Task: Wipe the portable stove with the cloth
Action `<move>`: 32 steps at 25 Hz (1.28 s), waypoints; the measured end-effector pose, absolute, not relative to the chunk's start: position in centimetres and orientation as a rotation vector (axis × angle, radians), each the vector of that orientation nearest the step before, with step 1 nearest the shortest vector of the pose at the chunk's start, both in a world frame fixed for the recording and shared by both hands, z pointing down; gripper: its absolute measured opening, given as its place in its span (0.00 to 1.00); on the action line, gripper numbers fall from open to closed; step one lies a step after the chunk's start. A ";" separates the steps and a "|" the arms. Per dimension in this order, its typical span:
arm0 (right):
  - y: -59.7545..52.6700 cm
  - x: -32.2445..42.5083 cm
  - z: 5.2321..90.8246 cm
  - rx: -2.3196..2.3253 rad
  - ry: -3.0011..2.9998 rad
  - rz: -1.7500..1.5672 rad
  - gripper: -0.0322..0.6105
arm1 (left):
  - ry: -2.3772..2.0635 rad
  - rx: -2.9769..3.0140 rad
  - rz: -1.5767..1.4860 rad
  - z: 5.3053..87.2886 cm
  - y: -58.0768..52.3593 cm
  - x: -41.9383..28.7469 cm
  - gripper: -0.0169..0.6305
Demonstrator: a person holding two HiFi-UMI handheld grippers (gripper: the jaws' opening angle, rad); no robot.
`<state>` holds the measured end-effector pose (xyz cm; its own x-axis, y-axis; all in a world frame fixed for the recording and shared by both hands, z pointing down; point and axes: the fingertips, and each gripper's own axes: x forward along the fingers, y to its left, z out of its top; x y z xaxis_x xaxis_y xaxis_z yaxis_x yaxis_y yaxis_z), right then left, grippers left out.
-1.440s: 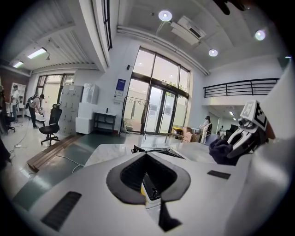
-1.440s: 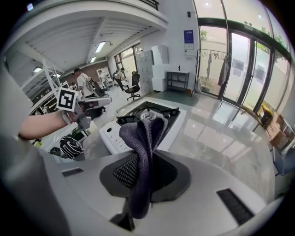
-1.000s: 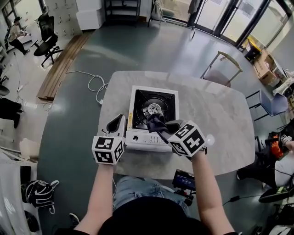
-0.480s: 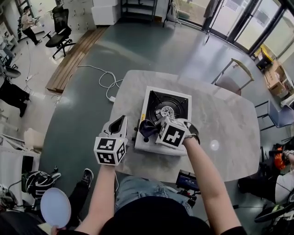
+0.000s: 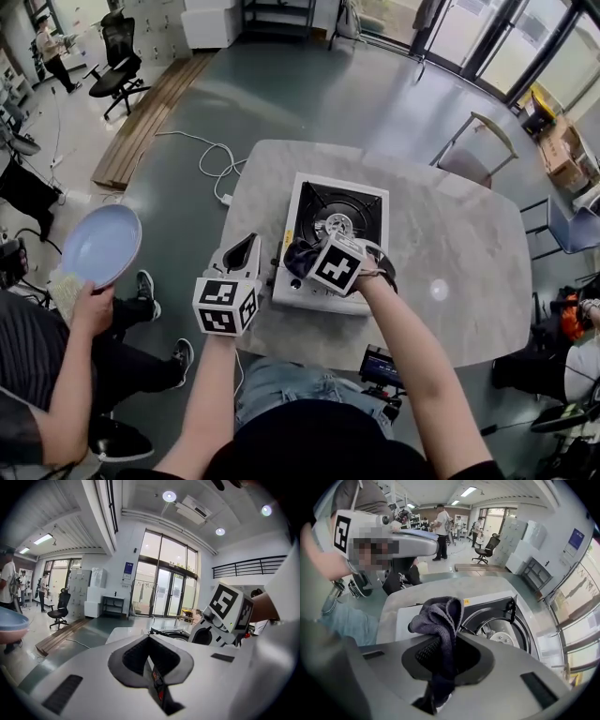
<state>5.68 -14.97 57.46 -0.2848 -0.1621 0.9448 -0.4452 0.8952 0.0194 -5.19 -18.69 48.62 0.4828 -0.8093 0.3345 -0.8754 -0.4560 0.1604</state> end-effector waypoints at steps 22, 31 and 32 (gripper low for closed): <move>-12.0 17.2 57.3 0.658 -1.516 0.278 0.16 | -1.327 2.503 0.328 48.6 -18.1 -2.5 0.04; -12.1 20.8 52.6 0.906 -1.727 0.442 0.16 | -1.318 2.514 0.331 48.8 -17.6 -2.2 0.04; -12.6 21.7 52.1 0.946 -1.741 0.444 0.16 | -1.316 2.514 0.334 48.9 -17.6 -2.1 0.04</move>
